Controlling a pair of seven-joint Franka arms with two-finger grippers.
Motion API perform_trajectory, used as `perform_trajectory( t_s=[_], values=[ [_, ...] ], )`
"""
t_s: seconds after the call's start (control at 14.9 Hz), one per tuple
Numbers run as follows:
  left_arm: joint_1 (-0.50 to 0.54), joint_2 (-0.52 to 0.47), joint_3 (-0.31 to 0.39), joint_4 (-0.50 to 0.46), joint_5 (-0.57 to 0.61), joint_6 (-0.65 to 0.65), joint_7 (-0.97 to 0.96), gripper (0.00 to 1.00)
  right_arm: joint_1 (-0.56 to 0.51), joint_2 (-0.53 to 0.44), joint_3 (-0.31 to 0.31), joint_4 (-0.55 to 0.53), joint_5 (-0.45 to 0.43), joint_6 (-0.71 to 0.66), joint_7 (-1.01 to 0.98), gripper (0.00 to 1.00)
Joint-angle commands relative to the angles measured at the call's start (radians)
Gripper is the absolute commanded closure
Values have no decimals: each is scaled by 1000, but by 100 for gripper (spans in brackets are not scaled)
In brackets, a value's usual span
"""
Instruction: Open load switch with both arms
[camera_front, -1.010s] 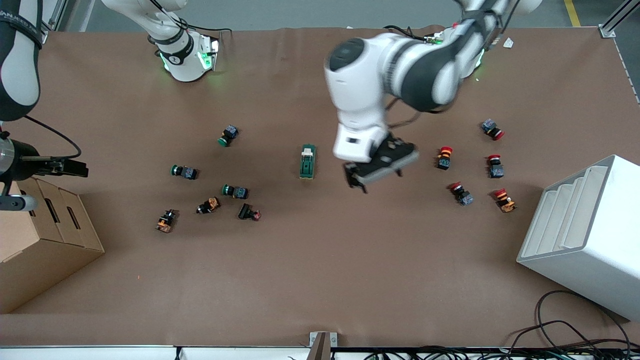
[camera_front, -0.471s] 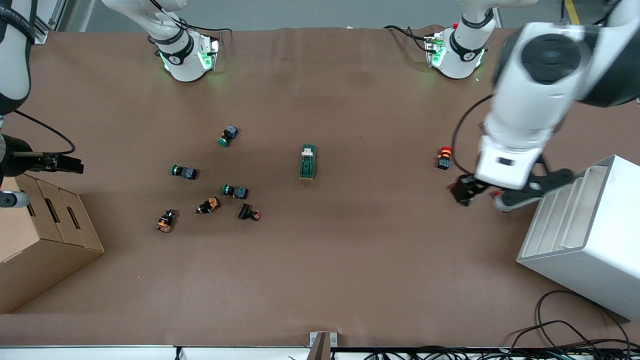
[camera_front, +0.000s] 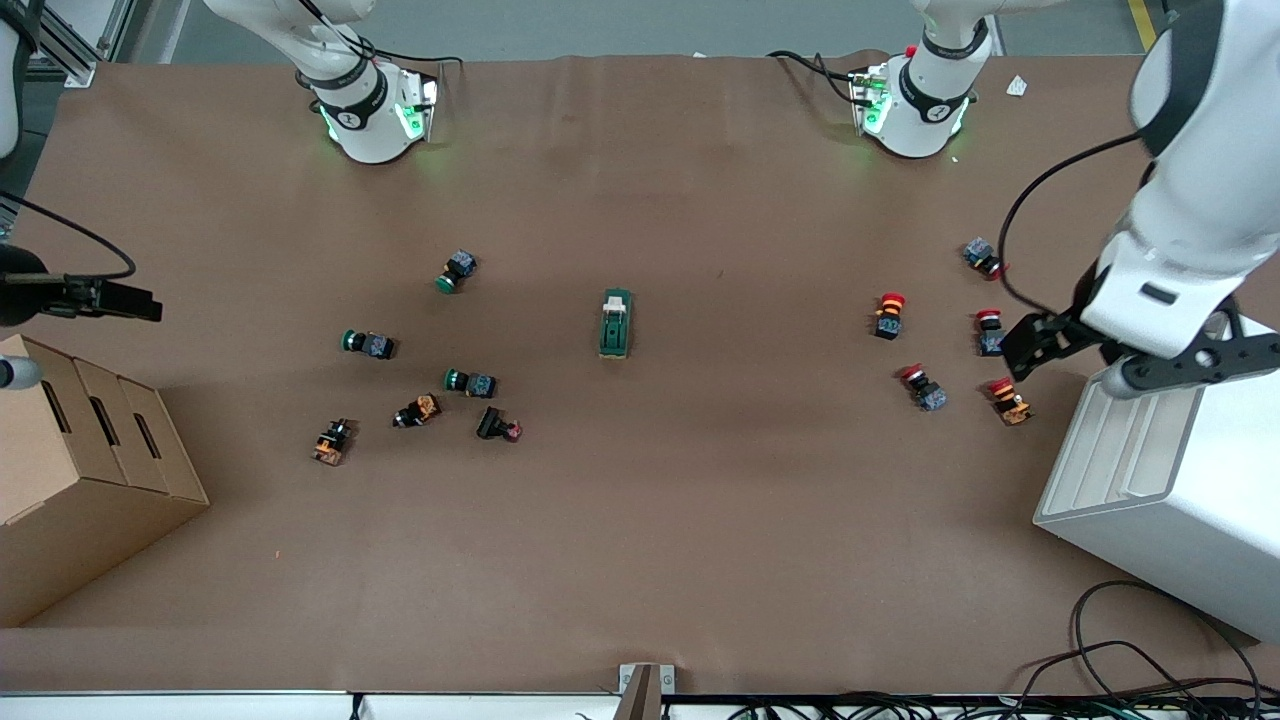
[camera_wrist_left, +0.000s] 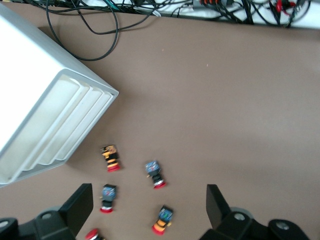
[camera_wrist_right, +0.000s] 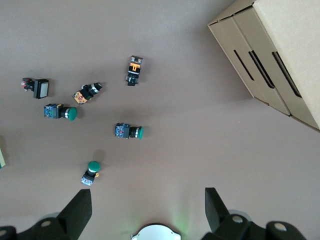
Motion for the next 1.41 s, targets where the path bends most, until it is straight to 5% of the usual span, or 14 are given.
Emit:
perform_trajectory(
  t_s=[0.0,0.74,1.21,1.35],
  values=[
    [6,-75,63,-41,-117,-69,111,0,-12,-58,14,-40,9,-8,-6,0],
    [14,-357,113,-329,-193,-108,268,0,2,-127,22,-78,-20,10,-6,0],
    [15,-354,108,-313,-185,-116,270,0,2,-366,19,-374,-12,121,-5,0],
    [18,-323,110,-277,-185,-116,271,0,2,-386,19,-382,-11,116,-5,0]
  ],
)
